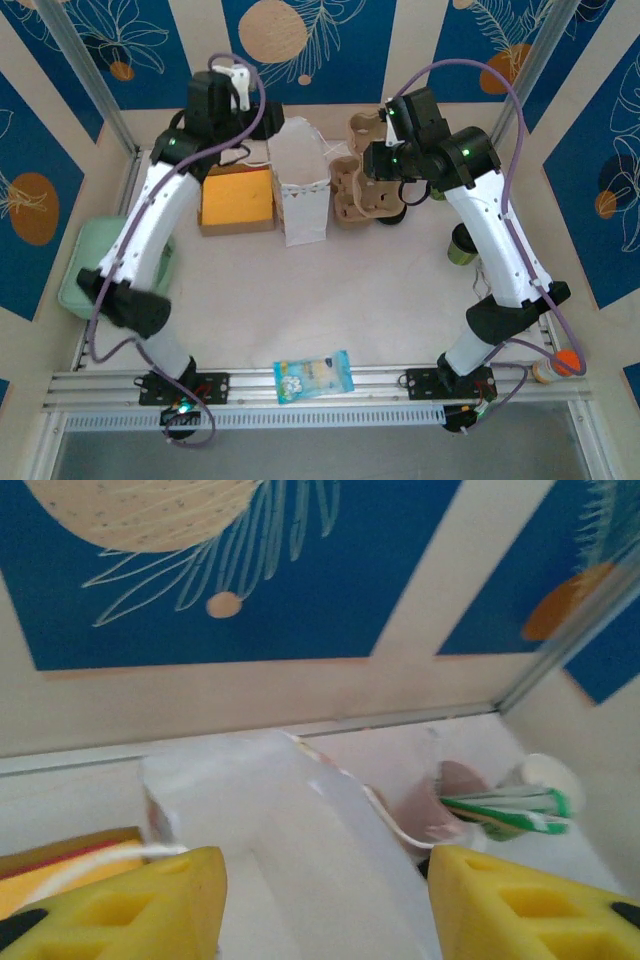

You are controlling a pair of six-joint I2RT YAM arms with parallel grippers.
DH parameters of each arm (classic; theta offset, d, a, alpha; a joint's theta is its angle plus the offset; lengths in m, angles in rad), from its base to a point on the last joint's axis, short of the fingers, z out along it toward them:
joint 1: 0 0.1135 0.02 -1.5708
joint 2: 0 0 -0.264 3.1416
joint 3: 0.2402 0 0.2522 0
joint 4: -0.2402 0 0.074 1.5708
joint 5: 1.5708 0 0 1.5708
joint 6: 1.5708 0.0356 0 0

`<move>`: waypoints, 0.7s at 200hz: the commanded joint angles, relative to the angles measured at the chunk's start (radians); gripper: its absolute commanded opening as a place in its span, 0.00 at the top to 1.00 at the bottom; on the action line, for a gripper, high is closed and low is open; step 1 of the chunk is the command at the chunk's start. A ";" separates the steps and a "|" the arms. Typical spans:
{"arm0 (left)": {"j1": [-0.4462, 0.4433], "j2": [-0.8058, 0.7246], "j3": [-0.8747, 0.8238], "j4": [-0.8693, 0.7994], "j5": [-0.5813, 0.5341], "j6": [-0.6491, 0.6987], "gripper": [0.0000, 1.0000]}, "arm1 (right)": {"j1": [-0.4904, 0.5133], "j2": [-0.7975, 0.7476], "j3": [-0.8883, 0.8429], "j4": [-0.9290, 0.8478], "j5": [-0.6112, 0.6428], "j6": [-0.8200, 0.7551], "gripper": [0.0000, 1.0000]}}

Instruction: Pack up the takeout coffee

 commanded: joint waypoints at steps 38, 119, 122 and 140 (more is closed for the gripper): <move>0.060 0.370 0.391 -0.237 -0.018 0.133 0.40 | 0.024 0.012 0.023 -0.017 0.003 -0.012 0.69; 0.129 0.484 0.480 -0.236 0.090 0.169 0.37 | 0.040 0.045 0.039 -0.012 0.006 -0.014 0.69; 0.129 0.483 0.479 -0.239 0.092 0.171 0.37 | 0.040 0.048 0.041 -0.013 0.007 -0.014 0.69; 0.128 0.481 0.476 -0.254 0.112 0.175 0.37 | 0.044 0.060 0.055 -0.016 0.008 -0.014 0.69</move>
